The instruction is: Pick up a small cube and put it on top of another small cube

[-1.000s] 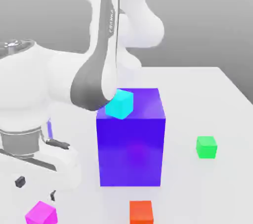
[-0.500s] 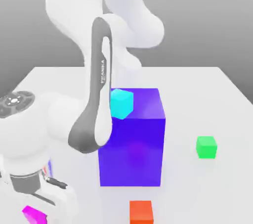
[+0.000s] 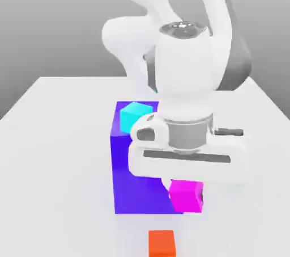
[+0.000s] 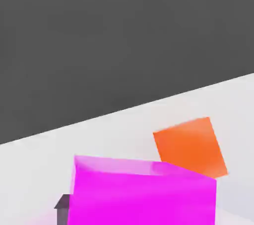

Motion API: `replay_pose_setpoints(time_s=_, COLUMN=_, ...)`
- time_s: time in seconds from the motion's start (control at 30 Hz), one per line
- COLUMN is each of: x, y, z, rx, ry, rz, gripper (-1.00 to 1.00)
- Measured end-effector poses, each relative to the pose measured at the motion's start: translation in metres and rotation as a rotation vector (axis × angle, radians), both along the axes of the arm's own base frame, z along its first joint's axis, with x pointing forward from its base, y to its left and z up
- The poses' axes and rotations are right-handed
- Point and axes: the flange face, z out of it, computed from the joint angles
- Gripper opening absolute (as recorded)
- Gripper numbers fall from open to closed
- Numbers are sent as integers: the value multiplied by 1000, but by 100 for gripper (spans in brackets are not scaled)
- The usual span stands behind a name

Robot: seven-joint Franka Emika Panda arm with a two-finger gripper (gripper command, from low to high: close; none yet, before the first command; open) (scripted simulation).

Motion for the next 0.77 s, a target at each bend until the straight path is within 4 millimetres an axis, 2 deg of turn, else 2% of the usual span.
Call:
replay_pose_setpoints(time_s=0.03, x=-18, y=15, z=3, rx=-3, ry=-6, rz=1, gripper=-100)
replay_pose_setpoints(time_s=0.2, x=-89, y=51, z=-11, rx=-34, ry=38, rz=28, gripper=-100)
replay_pose_setpoints(time_s=0.3, x=-133, y=66, z=-22, rx=-61, ry=69, rz=60, gripper=-100)
replay_pose_setpoints(time_s=0.4, x=-166, y=69, z=-39, rx=-92, ry=118, rz=82, gripper=-100)
replay_pose_setpoints(time_s=0.63, x=-171, y=67, z=-98, rx=-104, ry=136, rz=79, gripper=-100)
replay_pose_setpoints(time_s=0.67, x=-172, y=67, z=-106, rx=-103, ry=136, rz=81, gripper=100)
replay_pose_setpoints(time_s=0.77, x=-172, y=67, z=-106, rx=-103, ry=136, rz=81, gripper=100)
